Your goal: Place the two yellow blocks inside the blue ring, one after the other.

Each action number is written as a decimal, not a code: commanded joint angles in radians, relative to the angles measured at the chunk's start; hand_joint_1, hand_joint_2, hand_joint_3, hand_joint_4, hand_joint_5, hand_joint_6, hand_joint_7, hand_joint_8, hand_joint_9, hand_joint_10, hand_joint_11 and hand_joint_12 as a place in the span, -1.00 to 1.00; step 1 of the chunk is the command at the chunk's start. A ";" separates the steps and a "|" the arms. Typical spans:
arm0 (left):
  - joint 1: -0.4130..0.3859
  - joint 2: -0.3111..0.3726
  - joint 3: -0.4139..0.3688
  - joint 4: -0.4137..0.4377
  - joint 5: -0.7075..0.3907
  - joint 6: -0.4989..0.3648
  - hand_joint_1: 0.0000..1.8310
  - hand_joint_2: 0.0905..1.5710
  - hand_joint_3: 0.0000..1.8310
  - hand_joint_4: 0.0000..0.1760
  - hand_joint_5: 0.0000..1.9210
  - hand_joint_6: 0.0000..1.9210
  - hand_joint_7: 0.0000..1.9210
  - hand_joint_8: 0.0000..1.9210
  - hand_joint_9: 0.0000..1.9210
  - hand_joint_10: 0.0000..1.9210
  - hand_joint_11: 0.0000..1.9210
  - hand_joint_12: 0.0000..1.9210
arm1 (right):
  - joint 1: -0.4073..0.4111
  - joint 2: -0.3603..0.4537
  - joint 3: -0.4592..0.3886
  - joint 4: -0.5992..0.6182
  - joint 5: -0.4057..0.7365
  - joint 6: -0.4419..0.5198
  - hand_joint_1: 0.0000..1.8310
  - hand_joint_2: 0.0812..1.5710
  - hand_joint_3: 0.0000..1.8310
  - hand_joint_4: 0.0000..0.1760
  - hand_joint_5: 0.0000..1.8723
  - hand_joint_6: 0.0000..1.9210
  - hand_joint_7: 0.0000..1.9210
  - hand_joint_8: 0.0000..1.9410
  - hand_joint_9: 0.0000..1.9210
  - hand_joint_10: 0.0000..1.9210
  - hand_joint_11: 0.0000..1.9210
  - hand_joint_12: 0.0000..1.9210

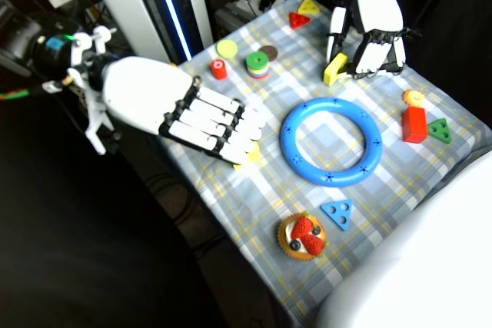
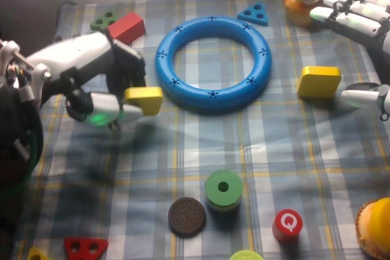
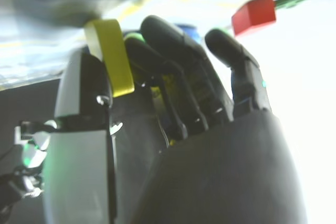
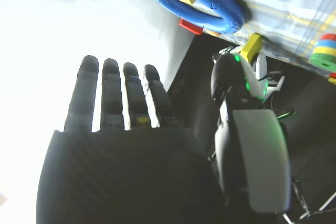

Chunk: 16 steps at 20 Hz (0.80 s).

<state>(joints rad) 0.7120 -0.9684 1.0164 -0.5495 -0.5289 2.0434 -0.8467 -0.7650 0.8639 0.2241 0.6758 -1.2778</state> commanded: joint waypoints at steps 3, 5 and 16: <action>-0.076 -0.026 0.016 0.061 -0.107 -0.004 0.28 0.56 -1.00 -1.00 -0.24 0.20 -0.18 0.69 -0.30 0.82 -0.88 1.00 | 0.007 0.000 -0.001 -0.003 0.123 -0.001 -0.49 0.62 -1.00 -1.00 -1.00 -1.00 -1.00 -1.00 -1.00 -1.00 -1.00 -1.00; -0.123 -0.059 0.044 0.067 -0.088 -0.004 0.31 0.56 -1.00 -1.00 -0.24 0.17 -0.17 0.64 -0.33 0.71 -0.97 1.00 | 0.006 0.000 -0.001 -0.003 0.124 -0.001 -0.51 0.62 -1.00 -1.00 -1.00 -1.00 -1.00 -1.00 -1.00 -1.00 -1.00 -1.00; -0.248 -0.342 0.342 -0.199 0.108 0.098 0.05 0.50 -1.00 -0.82 -0.54 -0.46 -0.46 -0.12 -0.65 0.27 -0.97 0.99 | 0.005 -0.020 0.009 -0.004 0.127 -0.001 -0.52 0.61 -1.00 -1.00 -1.00 -1.00 -1.00 -1.00 -1.00 -1.00 -0.99 -0.99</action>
<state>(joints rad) 0.4824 -1.3117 1.3563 -0.7612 -0.3424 2.1418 -0.8467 -0.7845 0.8673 0.2241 0.6842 -1.2778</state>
